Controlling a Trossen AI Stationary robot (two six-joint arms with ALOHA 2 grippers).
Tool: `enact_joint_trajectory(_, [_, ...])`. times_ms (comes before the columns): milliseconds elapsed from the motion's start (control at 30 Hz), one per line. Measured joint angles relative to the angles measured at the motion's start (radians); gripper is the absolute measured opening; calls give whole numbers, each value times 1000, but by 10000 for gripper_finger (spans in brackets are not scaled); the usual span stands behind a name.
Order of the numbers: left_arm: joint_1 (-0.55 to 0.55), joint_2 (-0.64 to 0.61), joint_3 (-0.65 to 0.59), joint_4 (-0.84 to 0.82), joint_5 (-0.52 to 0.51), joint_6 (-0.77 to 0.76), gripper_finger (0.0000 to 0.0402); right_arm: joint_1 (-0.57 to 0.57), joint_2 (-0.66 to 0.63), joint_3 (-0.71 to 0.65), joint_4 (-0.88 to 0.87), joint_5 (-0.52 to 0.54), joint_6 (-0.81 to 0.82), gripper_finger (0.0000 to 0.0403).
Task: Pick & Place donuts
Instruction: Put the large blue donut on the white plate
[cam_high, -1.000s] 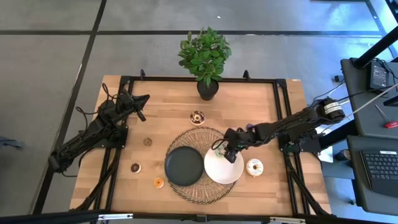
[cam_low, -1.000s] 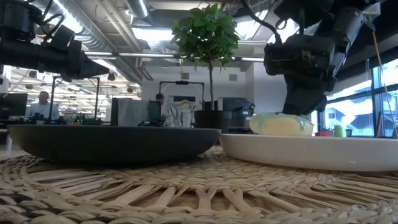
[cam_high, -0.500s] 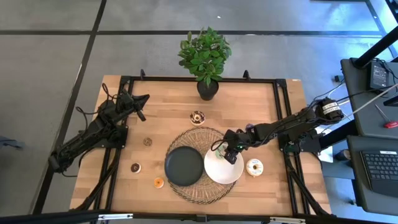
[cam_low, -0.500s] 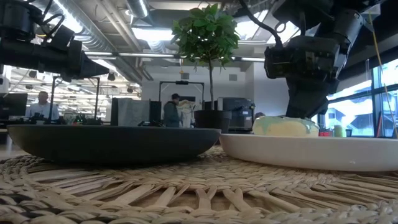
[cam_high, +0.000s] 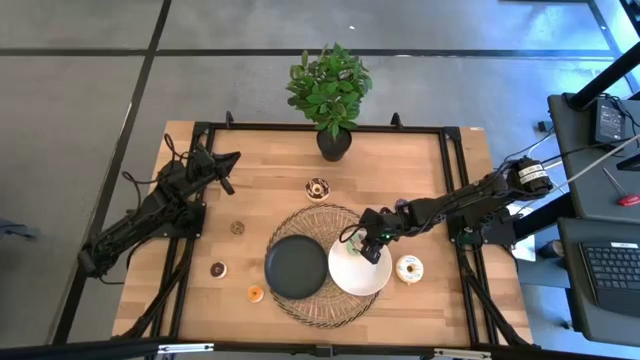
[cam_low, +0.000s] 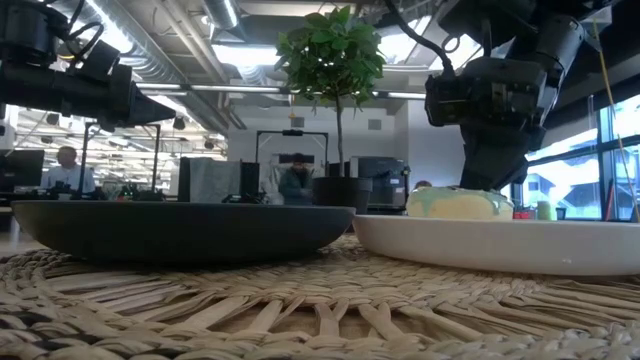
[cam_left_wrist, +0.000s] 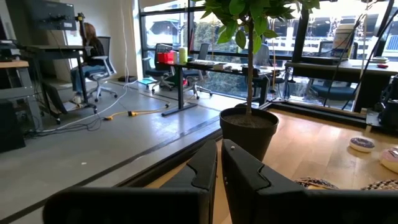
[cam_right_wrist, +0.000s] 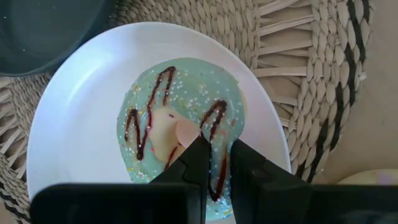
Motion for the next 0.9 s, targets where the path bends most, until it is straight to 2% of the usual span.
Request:
enact_joint_trajectory(233, [0,0,0,0,0,0,20,0,0,0,0,-8,-3,52])
enact_joint_trajectory(600, [0,0,0,0,0,0,20,0,0,0,-1,-15,5,141])
enact_joint_trajectory(900, [0,0,0,0,0,0,20,-4,0,0,0,-15,29,158])
